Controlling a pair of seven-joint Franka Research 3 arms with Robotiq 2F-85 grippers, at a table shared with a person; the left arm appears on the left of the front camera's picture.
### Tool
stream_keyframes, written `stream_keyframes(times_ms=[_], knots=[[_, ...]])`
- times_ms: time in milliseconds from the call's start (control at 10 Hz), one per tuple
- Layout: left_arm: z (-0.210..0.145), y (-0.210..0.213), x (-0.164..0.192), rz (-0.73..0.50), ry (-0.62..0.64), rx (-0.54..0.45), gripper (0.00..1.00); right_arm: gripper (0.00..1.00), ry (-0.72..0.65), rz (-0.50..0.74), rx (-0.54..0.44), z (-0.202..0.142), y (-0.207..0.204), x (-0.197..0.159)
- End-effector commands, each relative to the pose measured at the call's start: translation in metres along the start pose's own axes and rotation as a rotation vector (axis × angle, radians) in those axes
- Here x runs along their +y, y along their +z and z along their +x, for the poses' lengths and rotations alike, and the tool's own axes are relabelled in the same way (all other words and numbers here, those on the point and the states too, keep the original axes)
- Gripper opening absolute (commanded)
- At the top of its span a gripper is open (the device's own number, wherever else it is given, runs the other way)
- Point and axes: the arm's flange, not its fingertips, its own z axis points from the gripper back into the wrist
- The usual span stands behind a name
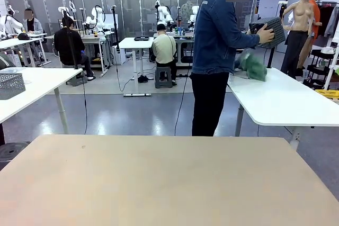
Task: Fold the towels and place them in the basket.
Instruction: When a person lays out a Towel with hook on the table, fold it in half twice.
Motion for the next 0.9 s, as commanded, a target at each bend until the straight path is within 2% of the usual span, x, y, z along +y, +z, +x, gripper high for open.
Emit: stream_keyframes(times_ms=[0, 800], knots=[[0.0001, 0.0000, 0.0002, 0.001, -0.001, 0.001, 1.00, 1.00, 0.000, 0.000, 0.002, 0.0004, -0.0008, -0.0005], [0.0001, 0.0000, 0.0002, 0.001, -0.001, 0.001, 1.00, 1.00, 0.000, 0.000, 0.002, 0.0004, -0.0008, -0.0005]])
